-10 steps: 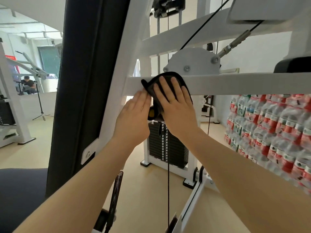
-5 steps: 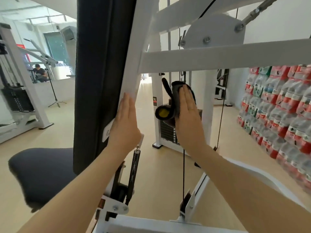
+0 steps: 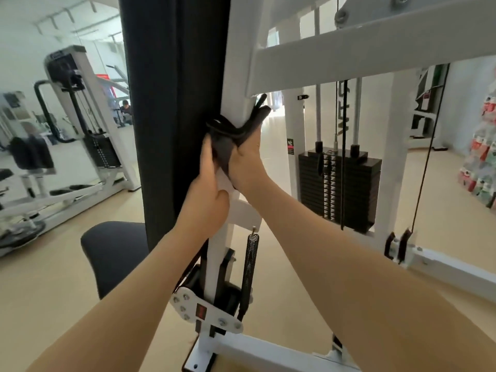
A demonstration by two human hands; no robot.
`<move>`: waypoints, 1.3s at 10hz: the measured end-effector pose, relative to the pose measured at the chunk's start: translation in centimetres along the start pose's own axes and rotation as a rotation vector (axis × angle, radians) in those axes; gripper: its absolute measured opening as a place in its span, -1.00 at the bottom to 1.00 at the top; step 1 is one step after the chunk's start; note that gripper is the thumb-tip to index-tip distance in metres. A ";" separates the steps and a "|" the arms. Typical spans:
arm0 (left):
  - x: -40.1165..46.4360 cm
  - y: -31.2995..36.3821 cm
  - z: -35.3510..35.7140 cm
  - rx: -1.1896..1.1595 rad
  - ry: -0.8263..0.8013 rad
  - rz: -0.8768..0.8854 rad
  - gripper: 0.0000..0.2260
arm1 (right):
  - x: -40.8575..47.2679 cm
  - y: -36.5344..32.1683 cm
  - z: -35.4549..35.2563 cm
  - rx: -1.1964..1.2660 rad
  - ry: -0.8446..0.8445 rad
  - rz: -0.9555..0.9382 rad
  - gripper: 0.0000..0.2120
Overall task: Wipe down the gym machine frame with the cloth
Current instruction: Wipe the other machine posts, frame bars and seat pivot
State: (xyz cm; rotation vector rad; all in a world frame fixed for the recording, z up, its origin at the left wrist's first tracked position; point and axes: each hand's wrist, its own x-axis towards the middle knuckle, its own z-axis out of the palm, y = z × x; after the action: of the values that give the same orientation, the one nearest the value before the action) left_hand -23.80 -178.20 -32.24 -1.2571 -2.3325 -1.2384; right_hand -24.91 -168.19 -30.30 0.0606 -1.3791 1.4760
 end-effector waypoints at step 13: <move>-4.1 -3.1 4.2 0.435 -0.057 -0.018 -0.29 | -4.6 5.9 -7.4 -1.139 -0.476 0.252 -0.79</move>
State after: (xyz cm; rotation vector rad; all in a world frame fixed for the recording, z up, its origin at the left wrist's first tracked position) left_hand -22.89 -178.25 -38.82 -1.1308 -2.4737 -0.6491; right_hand -22.67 -164.24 -39.82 -0.5279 -2.5100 0.6807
